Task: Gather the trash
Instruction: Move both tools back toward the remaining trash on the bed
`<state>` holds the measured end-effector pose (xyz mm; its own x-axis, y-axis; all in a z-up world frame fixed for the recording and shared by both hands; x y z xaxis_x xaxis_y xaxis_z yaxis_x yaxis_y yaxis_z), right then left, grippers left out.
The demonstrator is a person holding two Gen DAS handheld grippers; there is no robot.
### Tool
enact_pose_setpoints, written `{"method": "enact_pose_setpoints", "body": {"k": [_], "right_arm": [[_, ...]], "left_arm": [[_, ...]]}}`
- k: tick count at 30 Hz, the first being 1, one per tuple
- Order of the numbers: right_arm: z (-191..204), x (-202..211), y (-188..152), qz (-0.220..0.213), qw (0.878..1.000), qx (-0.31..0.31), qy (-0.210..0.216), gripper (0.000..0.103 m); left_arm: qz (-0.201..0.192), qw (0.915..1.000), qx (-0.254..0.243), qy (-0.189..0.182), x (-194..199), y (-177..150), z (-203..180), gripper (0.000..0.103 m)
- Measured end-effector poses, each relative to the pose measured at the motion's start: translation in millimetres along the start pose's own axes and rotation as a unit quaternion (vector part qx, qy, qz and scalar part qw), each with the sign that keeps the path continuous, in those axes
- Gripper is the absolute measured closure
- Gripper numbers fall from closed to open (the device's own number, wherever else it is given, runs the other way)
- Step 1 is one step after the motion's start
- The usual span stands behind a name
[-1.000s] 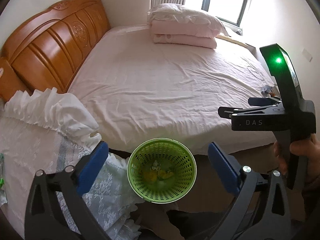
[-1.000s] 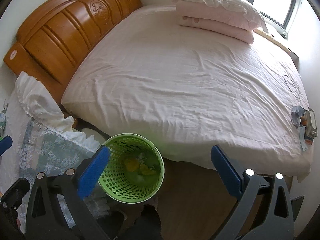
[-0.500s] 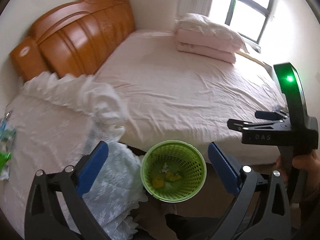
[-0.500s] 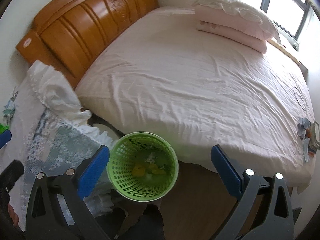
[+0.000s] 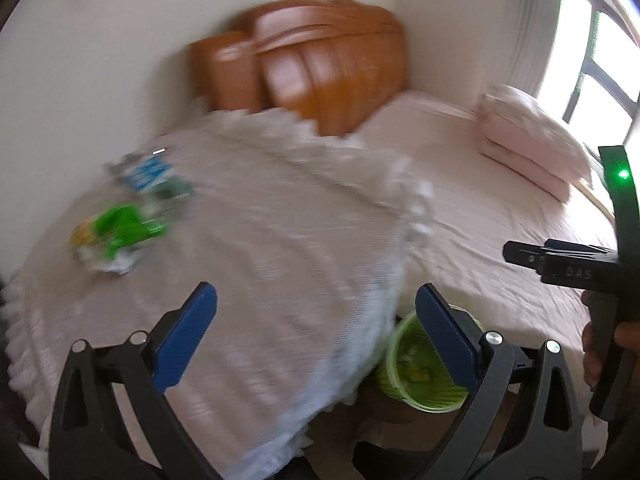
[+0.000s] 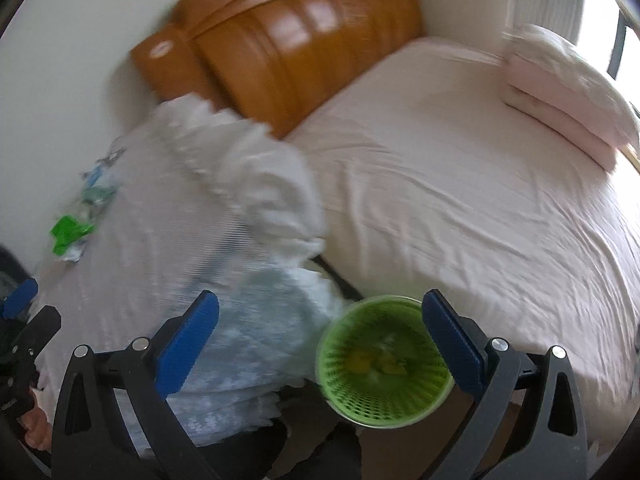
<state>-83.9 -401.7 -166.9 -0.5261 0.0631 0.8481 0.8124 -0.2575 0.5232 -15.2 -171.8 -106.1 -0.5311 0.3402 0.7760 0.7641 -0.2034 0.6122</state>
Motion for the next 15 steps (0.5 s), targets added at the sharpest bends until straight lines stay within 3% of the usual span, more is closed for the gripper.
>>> {"method": "enact_pose_setpoints", "body": {"k": [9, 15], "right_arm": [[108, -21, 44, -0.009, 0.994, 0.093, 0.056, 0.002], [158, -32, 60, -0.007, 0.988, 0.133, 0.079, 0.002]], "left_arm": [[-0.011, 0.9929, 0.097, 0.068, 11, 3, 108, 0.008], [-0.015, 0.988, 0.129, 0.084, 10, 6, 138, 0.008]]}}
Point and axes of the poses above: each gripper's, at about its wrist camera, not at the fingertips, and x roughly against the way its jaws point, z to its left, y to its top, the point moved 9 cm from there along -x, roughly the way its jaws point, and after that the axes turned 12 degrees about x, right-handed, at the moved point
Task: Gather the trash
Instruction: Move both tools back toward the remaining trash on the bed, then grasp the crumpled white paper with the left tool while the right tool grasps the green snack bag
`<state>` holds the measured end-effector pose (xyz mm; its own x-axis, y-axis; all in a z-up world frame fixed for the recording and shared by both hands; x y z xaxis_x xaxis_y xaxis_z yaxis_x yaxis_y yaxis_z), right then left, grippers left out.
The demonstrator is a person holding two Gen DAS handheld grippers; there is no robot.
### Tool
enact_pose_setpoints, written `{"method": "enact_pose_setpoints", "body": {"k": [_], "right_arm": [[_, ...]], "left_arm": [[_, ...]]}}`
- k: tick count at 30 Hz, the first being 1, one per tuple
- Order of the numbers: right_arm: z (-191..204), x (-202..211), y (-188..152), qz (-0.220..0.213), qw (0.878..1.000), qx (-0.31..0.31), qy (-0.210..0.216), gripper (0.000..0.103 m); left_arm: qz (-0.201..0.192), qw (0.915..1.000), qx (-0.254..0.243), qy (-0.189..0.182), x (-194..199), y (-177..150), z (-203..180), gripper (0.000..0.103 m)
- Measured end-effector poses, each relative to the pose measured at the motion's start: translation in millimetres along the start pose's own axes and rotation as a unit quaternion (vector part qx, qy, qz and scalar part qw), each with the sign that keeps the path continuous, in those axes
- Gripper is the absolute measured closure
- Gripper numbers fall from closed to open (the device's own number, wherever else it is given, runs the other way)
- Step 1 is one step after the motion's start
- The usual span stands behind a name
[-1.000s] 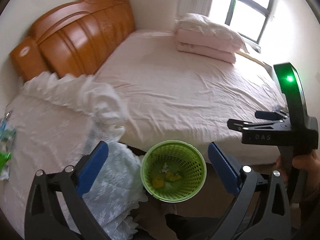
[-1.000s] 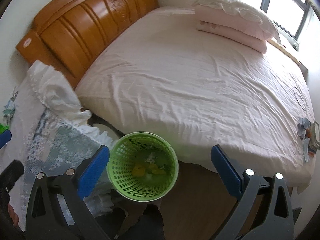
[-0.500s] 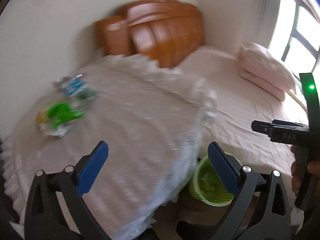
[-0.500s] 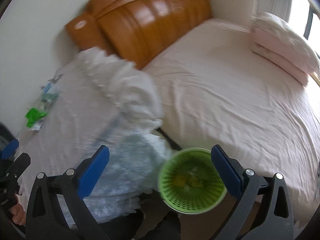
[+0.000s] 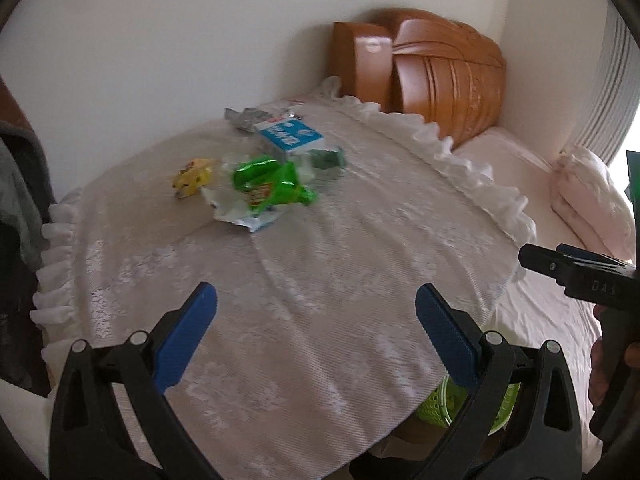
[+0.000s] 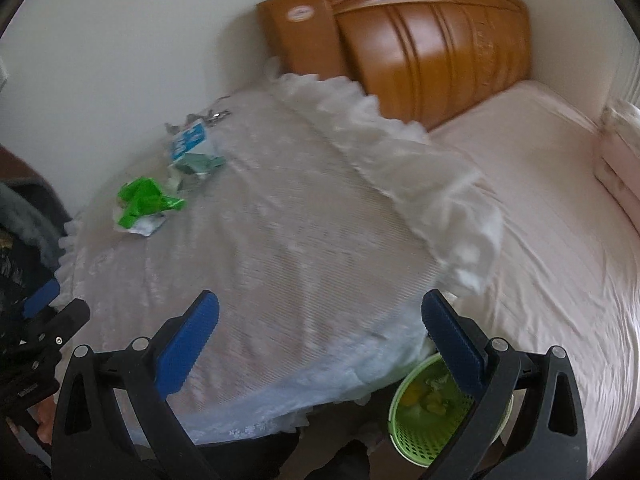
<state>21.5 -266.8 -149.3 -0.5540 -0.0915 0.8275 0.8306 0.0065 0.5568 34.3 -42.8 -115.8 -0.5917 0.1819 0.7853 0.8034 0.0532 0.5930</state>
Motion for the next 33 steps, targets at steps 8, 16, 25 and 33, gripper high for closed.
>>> {"method": "enact_pose_setpoints", "body": {"k": [8, 16, 25, 33], "right_arm": [[40, -16, 23, 0.004, 0.998, 0.053, 0.024, 0.002], [119, -34, 62, -0.018, 0.972, 0.221, 0.083, 0.002], [200, -92, 104, 0.0, 0.891, 0.445, 0.085, 0.002], [235, -149, 104, 0.045, 0.813, 0.577, 0.065, 0.003]], "left_arm": [[-0.009, 0.9998, 0.016, 0.012, -3, 13, 24, 0.008], [-0.01, 0.9991, 0.033, 0.023, 0, 21, 62, 0.008], [-0.007, 0.9977, 0.055, 0.039, 8, 17, 104, 0.008], [0.008, 0.9957, 0.065, 0.066, 1, 9, 140, 0.008]]}}
Point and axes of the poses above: each gripper's, at about its wrist camera, not at the fingertips, and x roughly against the way its jaws point, z to its left, y to its top, the point moved 9 cm from there along -x, roughly the way its jaws point, and after that the axes turned 12 degrees about x, right-handed, at the moved point
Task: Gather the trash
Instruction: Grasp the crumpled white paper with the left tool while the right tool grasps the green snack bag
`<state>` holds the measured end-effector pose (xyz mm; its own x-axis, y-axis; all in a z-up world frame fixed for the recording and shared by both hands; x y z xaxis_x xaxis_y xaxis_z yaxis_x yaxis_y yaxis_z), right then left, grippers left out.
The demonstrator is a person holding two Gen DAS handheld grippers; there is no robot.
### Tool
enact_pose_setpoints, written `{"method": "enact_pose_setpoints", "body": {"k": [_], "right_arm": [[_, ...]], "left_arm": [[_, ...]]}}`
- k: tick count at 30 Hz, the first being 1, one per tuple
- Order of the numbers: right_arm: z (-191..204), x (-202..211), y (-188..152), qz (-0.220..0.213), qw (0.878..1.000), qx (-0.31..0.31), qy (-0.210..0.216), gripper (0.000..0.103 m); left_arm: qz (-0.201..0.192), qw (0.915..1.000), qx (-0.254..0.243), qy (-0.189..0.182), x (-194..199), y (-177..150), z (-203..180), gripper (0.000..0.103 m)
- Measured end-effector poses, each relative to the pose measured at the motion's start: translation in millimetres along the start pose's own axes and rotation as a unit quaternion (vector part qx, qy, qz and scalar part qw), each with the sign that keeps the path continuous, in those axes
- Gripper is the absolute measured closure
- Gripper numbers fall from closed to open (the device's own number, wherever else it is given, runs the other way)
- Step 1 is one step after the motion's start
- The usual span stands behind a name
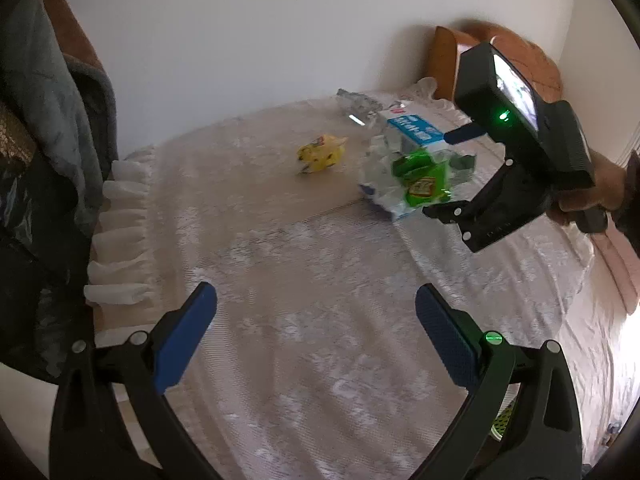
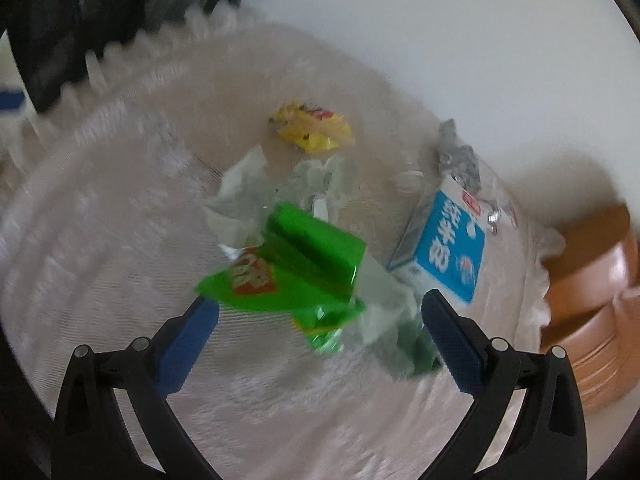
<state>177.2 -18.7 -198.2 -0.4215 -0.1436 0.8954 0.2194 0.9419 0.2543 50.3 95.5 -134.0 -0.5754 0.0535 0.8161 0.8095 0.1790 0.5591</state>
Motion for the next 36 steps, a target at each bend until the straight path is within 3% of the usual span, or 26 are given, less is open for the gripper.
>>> {"method": "enact_pose_setpoints", "body": {"k": [3, 5, 11, 14, 18, 21, 28, 36], "right_arm": [[-4, -9, 6, 0.002, 1.0, -0.014, 0.012, 0.025], [-6, -10, 7, -0.002, 0.999, -0.036, 0.028, 0.047], [-8, 7, 7, -0.035, 0.993, -0.104, 0.045, 0.049], [-5, 29, 1, -0.069, 0.983, -0.161, 0.063, 0.049], [-5, 60, -21, -0.115, 0.956, -0.26, 0.07, 0.049], [0, 80, -50, -0.125, 0.935, -0.326, 0.055, 0.048], [24, 113, -125, -0.094, 0.896, -0.434, 0.009, 0.047], [51, 131, -184, -0.075, 0.86, -0.504, -0.01, 0.047]], "left_arm": [[0.002, 1.0, 0.004, 0.003, -5, 3, 8, 0.008], [0.003, 1.0, 0.009, 0.002, -8, 6, 12, 0.008], [0.002, 1.0, 0.007, -0.005, -16, 12, 12, 0.008], [0.003, 0.9998, 0.006, -0.018, -19, 14, 5, 0.008], [0.006, 0.9994, -0.001, -0.035, -28, 20, -11, 0.008], [0.009, 0.9987, -0.008, -0.049, -38, 26, -28, 0.008], [0.025, 0.9976, -0.003, -0.064, -87, 49, -68, 0.008], [0.036, 0.9993, 0.0, -0.011, -150, 66, -91, 0.008]]}}
Point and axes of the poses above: each gripper's, at about its wrist camera, not at the fingertips, and x roughly against the way its jaws point, z to its left, y to its top, the point moved 9 cm from there along -x, roughly the way its jaws point, and after that the axes turned 12 degrees about x, right-handed, at the moved point
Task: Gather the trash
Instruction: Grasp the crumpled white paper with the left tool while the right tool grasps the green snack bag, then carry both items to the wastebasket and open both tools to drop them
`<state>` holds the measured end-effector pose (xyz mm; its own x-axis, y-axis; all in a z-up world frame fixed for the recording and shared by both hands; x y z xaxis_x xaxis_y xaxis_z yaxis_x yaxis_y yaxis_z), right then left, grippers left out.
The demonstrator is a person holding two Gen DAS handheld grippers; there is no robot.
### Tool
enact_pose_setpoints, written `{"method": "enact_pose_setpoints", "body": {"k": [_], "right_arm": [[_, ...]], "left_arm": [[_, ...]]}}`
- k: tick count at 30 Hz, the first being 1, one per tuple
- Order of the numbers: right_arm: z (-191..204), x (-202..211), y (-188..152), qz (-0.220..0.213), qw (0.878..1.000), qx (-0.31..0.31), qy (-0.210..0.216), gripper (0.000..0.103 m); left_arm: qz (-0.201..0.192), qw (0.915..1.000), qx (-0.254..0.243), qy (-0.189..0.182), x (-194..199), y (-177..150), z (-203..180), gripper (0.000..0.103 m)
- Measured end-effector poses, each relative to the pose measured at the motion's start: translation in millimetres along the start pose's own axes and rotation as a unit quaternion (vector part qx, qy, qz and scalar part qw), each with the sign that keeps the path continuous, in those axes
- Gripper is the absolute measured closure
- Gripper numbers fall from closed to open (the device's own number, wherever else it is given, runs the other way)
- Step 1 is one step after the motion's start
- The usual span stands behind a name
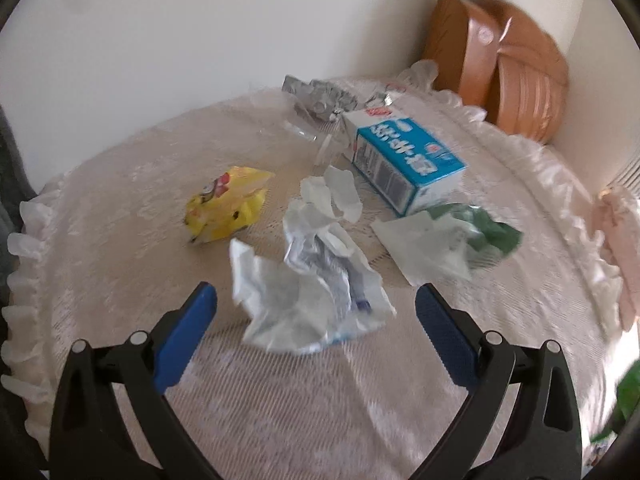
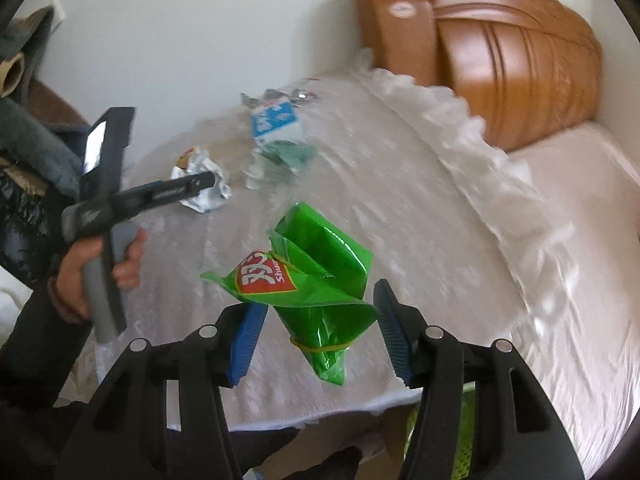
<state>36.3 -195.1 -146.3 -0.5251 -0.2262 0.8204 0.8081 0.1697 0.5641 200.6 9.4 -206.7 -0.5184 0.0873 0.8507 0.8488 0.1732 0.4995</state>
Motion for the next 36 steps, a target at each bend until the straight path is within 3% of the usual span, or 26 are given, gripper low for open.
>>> {"method": "enact_pose_setpoints", "body": {"k": [4, 8, 10, 15, 20, 27, 36], "right_arm": [[-11, 3, -13, 0.003, 1.0, -0.02, -0.006, 0.047], [-16, 5, -19, 0.002, 1.0, -0.03, -0.004, 0.047], [-16, 6, -20, 0.002, 1.0, -0.03, -0.003, 0.047], [-15, 5, -18, -0.001, 1.0, -0.023, 0.001, 0.047], [-9, 2, -14, -0.005, 1.0, -0.018, 0.003, 0.047], [3, 1, -12, -0.011, 1.0, -0.015, 0.006, 0.047], [-5, 13, -31, -0.021, 0.999, -0.04, 0.004, 0.047]], "left_arm": [[0.006, 0.9997, -0.002, 0.024, -19, 3, -1, 0.011], [0.02, 0.9992, 0.0, 0.034, -33, 3, 3, 0.033], [0.023, 0.9993, 0.008, 0.028, -33, 3, 6, 0.034], [0.012, 0.9998, -0.001, 0.016, -18, 2, 7, 0.05], [0.006, 0.9999, -0.014, 0.003, 12, -13, 9, 0.052], [-0.003, 0.9986, -0.031, -0.042, 81, -51, 4, 0.052], [-0.001, 0.9905, -0.093, -0.102, 138, -100, -51, 0.052]]}}
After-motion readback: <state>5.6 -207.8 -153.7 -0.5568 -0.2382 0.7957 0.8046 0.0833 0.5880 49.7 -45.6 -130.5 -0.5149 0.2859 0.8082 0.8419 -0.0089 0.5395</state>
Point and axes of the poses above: each gripper's, at about its wrist camera, not at the fingertips, and x roughly against the way its jaws point, z to its left, y to its top, the point moved 9 cm from there along -x, roughly the way its jaws point, and after that the axes turned 12 degrees about x, right-handed, at the moved point
